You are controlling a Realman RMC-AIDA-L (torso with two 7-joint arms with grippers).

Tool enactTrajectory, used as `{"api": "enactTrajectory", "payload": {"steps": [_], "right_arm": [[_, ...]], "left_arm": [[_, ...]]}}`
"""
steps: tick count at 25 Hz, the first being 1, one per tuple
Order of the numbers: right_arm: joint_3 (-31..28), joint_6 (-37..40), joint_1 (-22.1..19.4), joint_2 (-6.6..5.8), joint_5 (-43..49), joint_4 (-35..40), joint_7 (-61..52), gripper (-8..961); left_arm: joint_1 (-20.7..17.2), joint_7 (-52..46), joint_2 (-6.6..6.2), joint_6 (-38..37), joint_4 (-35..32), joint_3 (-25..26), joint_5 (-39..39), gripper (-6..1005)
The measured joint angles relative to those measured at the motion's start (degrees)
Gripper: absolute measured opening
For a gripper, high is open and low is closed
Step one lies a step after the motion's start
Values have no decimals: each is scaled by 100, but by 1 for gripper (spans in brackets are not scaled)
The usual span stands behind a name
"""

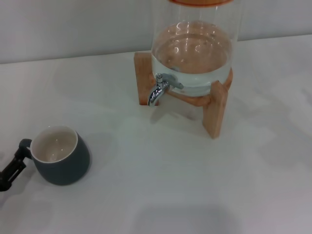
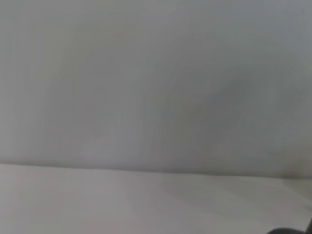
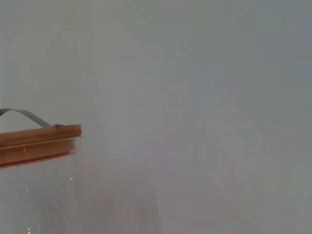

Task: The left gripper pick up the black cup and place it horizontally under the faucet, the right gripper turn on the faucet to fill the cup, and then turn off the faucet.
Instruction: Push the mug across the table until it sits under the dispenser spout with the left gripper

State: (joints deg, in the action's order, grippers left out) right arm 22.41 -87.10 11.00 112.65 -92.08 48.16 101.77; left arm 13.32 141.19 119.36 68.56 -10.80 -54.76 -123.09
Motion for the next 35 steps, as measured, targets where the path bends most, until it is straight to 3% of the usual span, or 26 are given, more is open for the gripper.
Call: {"api": "enactTrajectory", "payload": {"steps": [35], "right_arm": [[-9, -71, -64, 38, -2, 25, 8, 603]], "left_arm": [[6, 236, -18, -32, -156, 36, 402, 800]]}}
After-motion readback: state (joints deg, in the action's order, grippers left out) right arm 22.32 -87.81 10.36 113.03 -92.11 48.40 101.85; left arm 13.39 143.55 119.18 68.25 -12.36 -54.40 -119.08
